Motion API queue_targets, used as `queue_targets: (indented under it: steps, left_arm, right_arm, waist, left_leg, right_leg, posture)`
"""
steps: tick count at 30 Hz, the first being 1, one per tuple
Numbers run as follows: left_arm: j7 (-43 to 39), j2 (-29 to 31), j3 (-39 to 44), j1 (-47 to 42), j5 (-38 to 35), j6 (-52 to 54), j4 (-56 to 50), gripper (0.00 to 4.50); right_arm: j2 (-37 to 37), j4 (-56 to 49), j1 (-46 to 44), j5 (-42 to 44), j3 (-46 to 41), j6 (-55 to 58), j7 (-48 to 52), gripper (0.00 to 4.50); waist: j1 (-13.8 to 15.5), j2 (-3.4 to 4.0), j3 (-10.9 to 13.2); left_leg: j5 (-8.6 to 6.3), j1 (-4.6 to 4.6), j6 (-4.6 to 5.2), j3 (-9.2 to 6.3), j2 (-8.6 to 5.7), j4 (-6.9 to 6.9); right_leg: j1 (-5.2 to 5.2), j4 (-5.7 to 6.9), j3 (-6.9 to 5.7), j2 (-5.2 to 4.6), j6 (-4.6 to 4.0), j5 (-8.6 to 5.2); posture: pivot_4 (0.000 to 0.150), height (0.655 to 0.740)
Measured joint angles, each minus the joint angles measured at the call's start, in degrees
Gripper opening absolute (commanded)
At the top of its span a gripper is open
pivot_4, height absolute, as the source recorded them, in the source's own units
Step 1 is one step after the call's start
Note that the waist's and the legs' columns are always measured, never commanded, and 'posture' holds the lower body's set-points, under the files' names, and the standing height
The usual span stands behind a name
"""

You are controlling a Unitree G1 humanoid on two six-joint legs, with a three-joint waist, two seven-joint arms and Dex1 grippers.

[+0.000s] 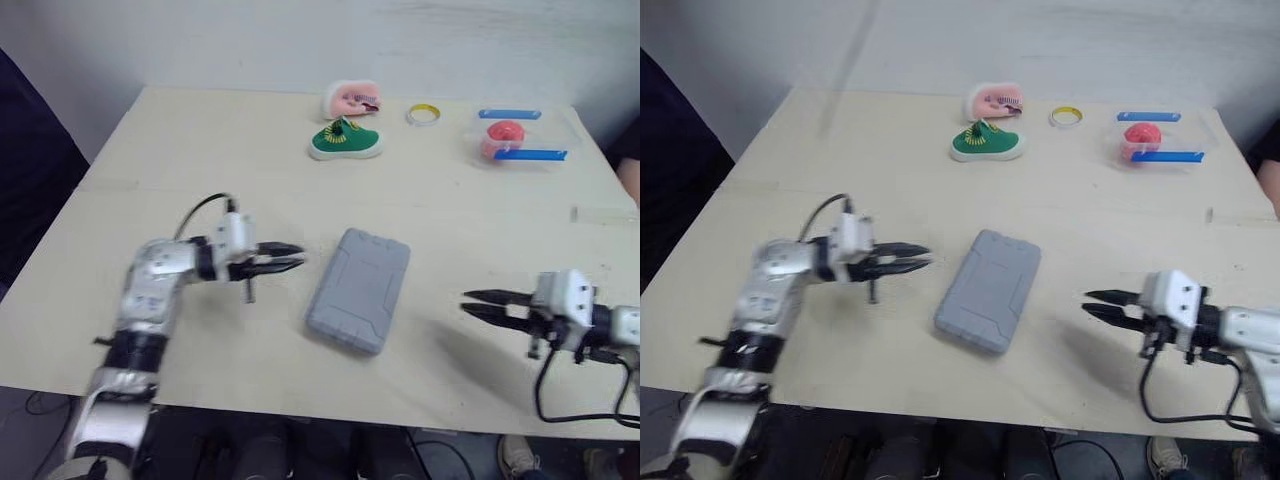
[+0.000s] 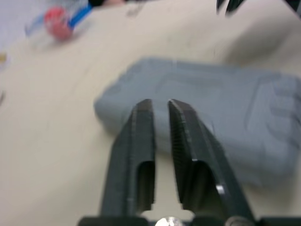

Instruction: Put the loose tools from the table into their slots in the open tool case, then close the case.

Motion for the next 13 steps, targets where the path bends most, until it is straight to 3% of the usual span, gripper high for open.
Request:
queue_targets:
  steps: [4,5,13]
  left_arm:
    - [3.26,5.2,5.14,4.63,1.28,0.24,0.13,3.97]
    - [3.9,5.89,6.36,5.53,1.36,0.11,0.18,4.46]
    - [6.6,8.56,9.08,8.97,1.65,0.27,-0.67,4.49]
  right_arm:
    - [-1.06,2.1,1.59,-0.39,-3.88,-4.39,1.87,4.37]
    - [-1.31,3.06,1.86,-0.42,-4.89,-4.94,2.12,4.5]
    - [-3.41,8.7,3.93,-1.25,-9.64,-8.3,3.6,4.5]
  waist:
    - [0.76,0.0,0.31]
    - [0.94,0.02,0.32]
    - [1.22,0.07,0.35]
  left_leg:
    - [-0.15,-0.02,0.28,-0.11,-0.11,0.01]
    - [-0.16,-0.03,0.28,-0.12,-0.15,0.0]
    - [-0.12,-0.1,0.06,-0.06,-0.3,-0.2]
  right_leg:
    - [0.01,0.03,-0.05,-0.25,0.04,0.03]
    - [0.0,0.02,-0.04,-0.32,0.05,0.04]
    - [-0.08,-0.19,-0.08,-0.51,0.06,0.04]
  posture:
    - [0.15,0.74]
    - [0.15,0.74]
    - [0.15,0.74]
